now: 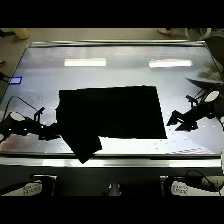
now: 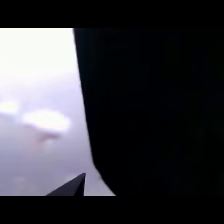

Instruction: Fold the shirts.

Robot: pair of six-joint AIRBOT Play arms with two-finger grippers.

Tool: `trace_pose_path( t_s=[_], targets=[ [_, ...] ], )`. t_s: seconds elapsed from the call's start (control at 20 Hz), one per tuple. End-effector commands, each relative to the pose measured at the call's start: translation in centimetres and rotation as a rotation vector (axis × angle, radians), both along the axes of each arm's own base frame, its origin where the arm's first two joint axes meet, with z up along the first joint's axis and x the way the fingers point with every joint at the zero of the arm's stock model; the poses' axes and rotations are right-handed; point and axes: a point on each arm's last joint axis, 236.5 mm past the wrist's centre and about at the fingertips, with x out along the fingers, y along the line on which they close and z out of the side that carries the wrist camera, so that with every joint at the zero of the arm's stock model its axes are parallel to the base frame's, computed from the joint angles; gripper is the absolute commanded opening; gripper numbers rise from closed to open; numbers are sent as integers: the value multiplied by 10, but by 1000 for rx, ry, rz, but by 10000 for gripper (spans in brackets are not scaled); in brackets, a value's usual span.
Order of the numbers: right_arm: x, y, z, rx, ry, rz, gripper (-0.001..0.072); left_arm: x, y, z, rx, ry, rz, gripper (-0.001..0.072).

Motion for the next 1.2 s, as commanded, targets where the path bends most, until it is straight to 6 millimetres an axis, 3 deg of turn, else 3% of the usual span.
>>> trace_pose_path(
  t_s=[0.0, 0.05, 0.15, 0.35, 0.65, 0.7, 0.8, 0.9, 1.0, 1.05, 1.1, 1.15],
  targets=[
    [1, 8, -7, 29, -19, -19, 504, 15, -12, -6, 19, -50, 47, 365],
    [1, 15, -11, 55, -28, -30, 504, 20, -12, -7, 29, -55, 69, 292],
    [-2, 22, -25, 69, -33, -41, 504, 22, -12, -7, 33, -54, 86, 27],
    [-19, 33, -53, 53, -7, -32, 504, 18, -14, -4, 24, -45, 76, 27],
    [-14, 48, -65, 127, 17, -89, 478, 21, -14, 4, 28, -77, 75, 26],
    [-12, 51, -64, 141, 7, -90, 356, 22, -13, 6, 29, -83, 75, 26],
    [-10, 54, -62, 157, 2, -98, 14, 25, -13, 11, 29, -100, 70, 27],
    [-6, 62, -52, 202, -37, -47, 18, 37, -12, 25, 31, -143, 58, 26],
    [10, 59, -25, 194, -125, -12, 14, 62, -8, 62, 45, -263, 32, 24],
    [26, 55, -1, 171, -207, -1, 14, 81, -5, 95, 61, -368, 17, 23],
    [45, 49, 33, 140, -315, 16, 14, 99, -2, 136, 80, -481, 13, 23],
    [67, 43, 83, 96, -463, 40, 14, 115, 0, 193, 104, -627, 8, 23]
  ],
)
